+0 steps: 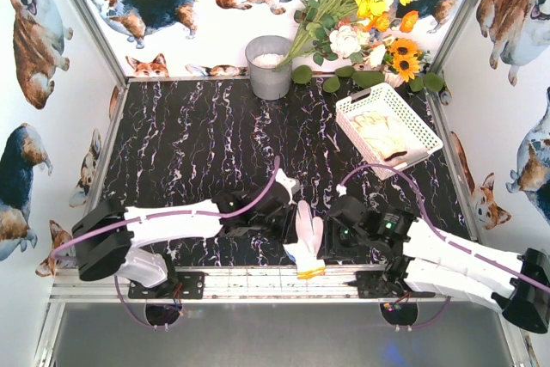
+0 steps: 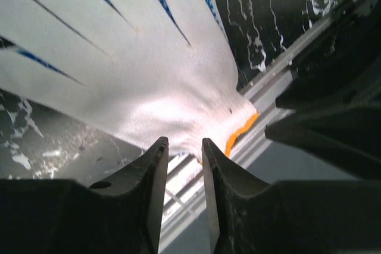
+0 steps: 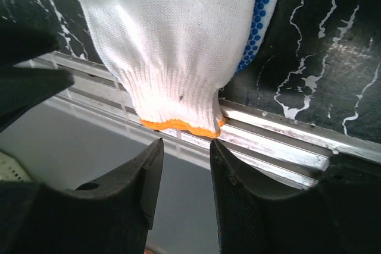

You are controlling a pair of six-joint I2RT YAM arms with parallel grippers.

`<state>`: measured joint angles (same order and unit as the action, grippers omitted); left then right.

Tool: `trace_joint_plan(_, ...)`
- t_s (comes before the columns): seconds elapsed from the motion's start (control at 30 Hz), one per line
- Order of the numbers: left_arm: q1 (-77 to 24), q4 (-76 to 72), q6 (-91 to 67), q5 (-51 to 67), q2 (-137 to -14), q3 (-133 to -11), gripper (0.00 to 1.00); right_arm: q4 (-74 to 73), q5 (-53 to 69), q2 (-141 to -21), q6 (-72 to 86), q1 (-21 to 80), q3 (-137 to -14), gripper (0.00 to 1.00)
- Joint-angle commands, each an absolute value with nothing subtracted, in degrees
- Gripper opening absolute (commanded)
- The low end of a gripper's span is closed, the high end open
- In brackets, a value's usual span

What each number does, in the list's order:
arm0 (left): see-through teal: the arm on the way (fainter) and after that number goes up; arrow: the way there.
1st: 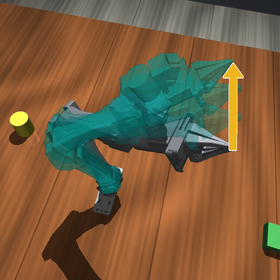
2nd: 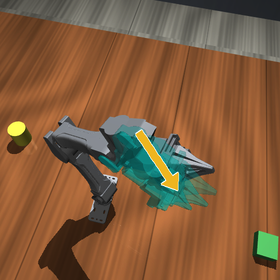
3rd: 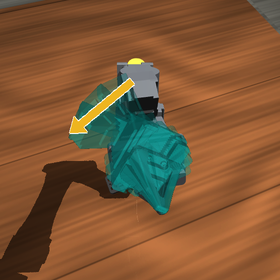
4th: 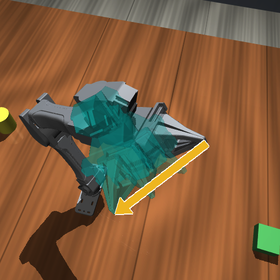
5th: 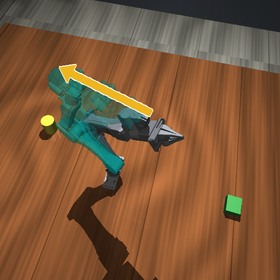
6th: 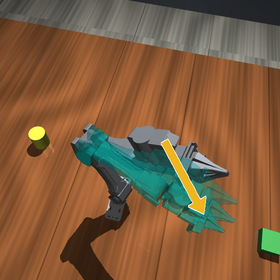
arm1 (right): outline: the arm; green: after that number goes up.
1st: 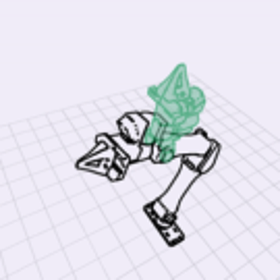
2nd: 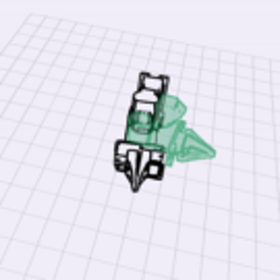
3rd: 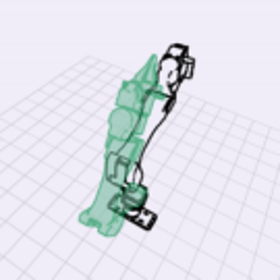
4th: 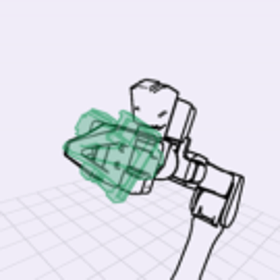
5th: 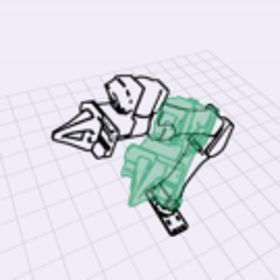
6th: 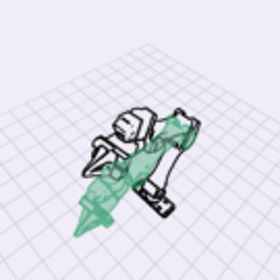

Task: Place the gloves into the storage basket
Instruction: Pair the glove with the glove.

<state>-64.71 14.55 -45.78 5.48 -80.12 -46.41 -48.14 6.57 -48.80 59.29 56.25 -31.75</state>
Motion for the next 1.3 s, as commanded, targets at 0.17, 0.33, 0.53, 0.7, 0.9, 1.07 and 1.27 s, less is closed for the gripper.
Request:
trace_joint_plan(0.17, -59.1, 6.9, -40.8, 9.4, -87.9, -48.4, 0.15, -34.0, 6.7, -48.7, 62.5, 56.6, -29.7, 0.30)
trace_joint_plan(0.33, -57.5, 4.1, -39.6, 11.7, -90.1, -47.2, 0.14, -25.3, 9.2, -56.4, 61.2, 57.3, -29.1, 0.27)
trace_joint_plan(0.53, -56.5, 3.8, -37.7, 12.5, -92.8, -46.3, 0.12, -21.5, 11.2, -62.6, 61.0, 57.5, -26.6, 0.24)
trace_joint_plan(0.7, -55.2, 3.0, -37.4, 12.7, -94.2, -45.0, 0.12, -25.8, 12.0, -62.0, 61.2, 59.3, -25.5, 0.23)
trace_joint_plan(0.9, -53.8, 2.0, -37.0, 13.7, -96.6, -44.7, 0.12, -23.9, 15.8, -61.0, 62.4, 60.2, -23.0, 0.24)
trace_joint_plan(1.07, -53.6, 1.3, -35.3, 14.3, -95.4, -44.7, 0.14, -28.3, 14.8, -58.5, 61.0, 60.5, -26.4, 0.26)
trace_joint_plan(1.27, -53.6, 0.6, -31.5, 15.7, -86.8, -44.0, 0.24, -42.1, 1.5, -49.4, 55.7, 56.0, -33.9, 0.41)
